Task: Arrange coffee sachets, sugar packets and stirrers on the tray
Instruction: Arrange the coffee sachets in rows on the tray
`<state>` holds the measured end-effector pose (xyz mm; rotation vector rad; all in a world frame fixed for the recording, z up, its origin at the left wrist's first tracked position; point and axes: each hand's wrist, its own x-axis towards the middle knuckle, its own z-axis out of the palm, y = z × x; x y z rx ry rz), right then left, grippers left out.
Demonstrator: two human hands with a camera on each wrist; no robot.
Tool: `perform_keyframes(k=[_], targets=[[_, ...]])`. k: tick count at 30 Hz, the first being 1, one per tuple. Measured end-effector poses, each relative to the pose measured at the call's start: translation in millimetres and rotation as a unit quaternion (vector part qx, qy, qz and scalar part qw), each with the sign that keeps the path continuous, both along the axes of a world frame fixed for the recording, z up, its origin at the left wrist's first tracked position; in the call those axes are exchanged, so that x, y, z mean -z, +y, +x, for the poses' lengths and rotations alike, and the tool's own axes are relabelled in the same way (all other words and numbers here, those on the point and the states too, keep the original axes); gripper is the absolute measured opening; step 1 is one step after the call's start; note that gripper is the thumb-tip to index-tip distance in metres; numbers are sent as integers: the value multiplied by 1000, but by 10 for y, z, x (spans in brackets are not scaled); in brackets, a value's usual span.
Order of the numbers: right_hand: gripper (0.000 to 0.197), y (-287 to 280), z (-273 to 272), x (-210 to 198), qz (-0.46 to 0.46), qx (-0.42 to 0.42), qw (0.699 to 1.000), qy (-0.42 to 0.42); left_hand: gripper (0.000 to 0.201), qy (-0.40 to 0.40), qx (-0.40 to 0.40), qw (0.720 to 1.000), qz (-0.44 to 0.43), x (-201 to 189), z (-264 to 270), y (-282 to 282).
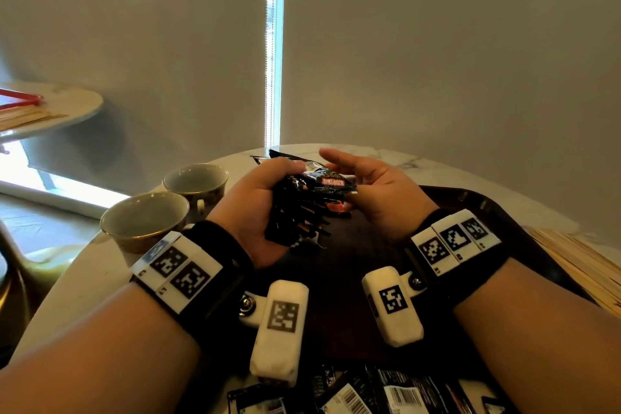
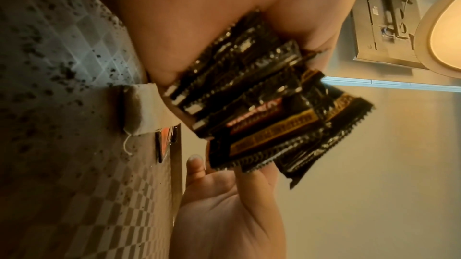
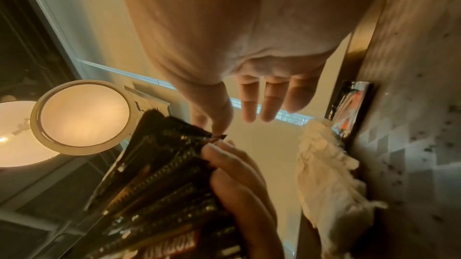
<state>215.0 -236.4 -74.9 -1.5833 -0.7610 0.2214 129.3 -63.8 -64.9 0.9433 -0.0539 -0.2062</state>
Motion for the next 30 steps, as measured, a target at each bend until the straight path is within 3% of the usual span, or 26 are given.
perform_keyframes(k=[6, 12, 16, 22, 24, 26, 30], targets=[[47, 33, -73, -10, 44, -34, 998, 20, 38, 14, -11, 1000, 11, 13, 9, -25], [50, 22, 3, 62, 44, 6, 999, 6, 41, 12, -14, 1000, 0, 10, 16, -30], [42, 24, 30, 65, 51, 29, 998, 13, 38, 9, -22, 1000, 0, -6, 0, -24], [24, -5, 194, 139, 80, 196, 977, 31, 25, 14, -86, 994, 61, -18, 21, -53], [21, -27, 262, 144, 97, 248, 963, 49, 32, 13, -128, 988, 91, 2, 62, -40], [19, -68, 315, 148, 79, 288, 952, 62, 38, 7, -158, 982, 107, 7, 81, -33], [18, -165, 350, 142, 30, 333, 935, 117, 28, -3, -162, 981, 103, 6, 110, -13]])
